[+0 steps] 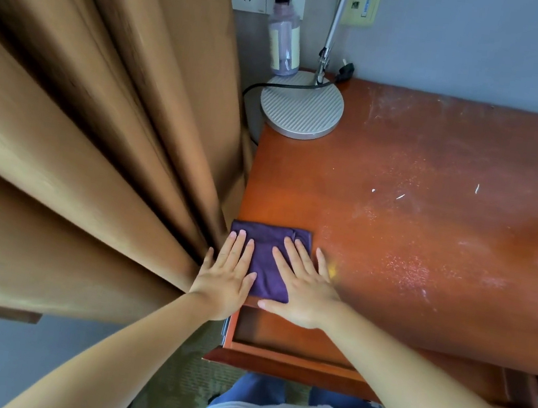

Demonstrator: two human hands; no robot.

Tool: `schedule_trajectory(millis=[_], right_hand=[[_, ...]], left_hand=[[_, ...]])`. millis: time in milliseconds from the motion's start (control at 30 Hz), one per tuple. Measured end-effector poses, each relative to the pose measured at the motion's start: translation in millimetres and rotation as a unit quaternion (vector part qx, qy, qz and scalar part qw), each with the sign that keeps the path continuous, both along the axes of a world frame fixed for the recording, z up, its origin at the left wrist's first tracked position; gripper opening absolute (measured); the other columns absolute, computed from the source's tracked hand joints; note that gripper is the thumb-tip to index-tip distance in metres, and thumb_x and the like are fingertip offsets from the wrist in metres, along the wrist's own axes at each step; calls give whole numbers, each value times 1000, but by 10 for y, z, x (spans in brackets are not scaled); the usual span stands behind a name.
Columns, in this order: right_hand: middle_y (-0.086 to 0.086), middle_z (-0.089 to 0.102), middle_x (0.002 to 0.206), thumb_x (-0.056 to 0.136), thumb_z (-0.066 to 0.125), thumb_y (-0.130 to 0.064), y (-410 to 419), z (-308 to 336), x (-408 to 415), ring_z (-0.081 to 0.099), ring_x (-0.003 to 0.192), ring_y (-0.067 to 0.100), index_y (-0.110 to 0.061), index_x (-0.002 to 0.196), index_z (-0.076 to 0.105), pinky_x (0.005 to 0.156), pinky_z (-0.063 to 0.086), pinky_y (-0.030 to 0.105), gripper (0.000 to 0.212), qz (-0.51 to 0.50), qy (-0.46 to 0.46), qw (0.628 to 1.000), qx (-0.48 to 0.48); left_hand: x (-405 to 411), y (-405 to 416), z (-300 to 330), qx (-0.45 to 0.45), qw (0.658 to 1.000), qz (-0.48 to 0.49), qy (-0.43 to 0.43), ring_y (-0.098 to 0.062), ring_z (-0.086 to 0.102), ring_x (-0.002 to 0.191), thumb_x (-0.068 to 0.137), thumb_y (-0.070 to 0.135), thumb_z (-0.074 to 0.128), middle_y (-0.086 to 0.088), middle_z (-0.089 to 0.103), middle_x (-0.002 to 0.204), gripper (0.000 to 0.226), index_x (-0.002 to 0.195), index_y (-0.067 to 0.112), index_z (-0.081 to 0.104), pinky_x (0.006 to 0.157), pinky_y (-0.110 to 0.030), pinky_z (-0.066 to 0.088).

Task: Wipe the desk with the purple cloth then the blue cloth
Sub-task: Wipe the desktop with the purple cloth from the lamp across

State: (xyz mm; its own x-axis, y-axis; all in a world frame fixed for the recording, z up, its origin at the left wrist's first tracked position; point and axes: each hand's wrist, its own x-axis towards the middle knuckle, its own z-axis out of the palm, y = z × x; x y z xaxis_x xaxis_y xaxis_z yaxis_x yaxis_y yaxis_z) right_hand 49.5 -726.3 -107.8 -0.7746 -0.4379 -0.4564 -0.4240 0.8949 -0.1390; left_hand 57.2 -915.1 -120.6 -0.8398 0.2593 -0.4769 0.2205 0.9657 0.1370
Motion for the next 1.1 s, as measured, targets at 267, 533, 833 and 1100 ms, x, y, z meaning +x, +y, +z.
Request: schedule_trajectory(millis=[267,533,833,1100], right_hand=[[2,-30,155,77,8,-81,26,-23,-62,-29,142,20,-25,150,-18,113,-20,49,96,15,-7,1000,10],[-1,-31,153,70,-5,-82,51,-32,-227,-27,143,19,-25,151,-16,114,-19,50,99,47,-2,999,-5],[-1,-35,147,66,-10,-79,85,-16,-327,-28,142,19,-24,147,-21,112,-22,48,98,78,-3,997,-22],[1,-32,149,73,-12,-79,175,-84,40,-23,145,21,-24,143,-22,111,-23,47,90,43,4,999,-32]], left_hand=[[-82,-20,26,1,1000,-24,-2,-16,-39,133,64,62,-37,0,-39,146,84,135,17,-33,118,-48,-4],[-135,-11,50,7,1000,-22,6,-17,-45,127,70,53,-24,4,-42,141,75,138,20,-28,117,-47,-6],[-123,-4,25,14,1000,0,14,-18,-42,130,75,56,-25,4,-38,145,75,140,20,-25,117,-46,-7],[130,34,-21,27,999,4,36,-12,-33,139,78,61,-32,2,-27,150,81,144,16,-14,116,-52,2]])
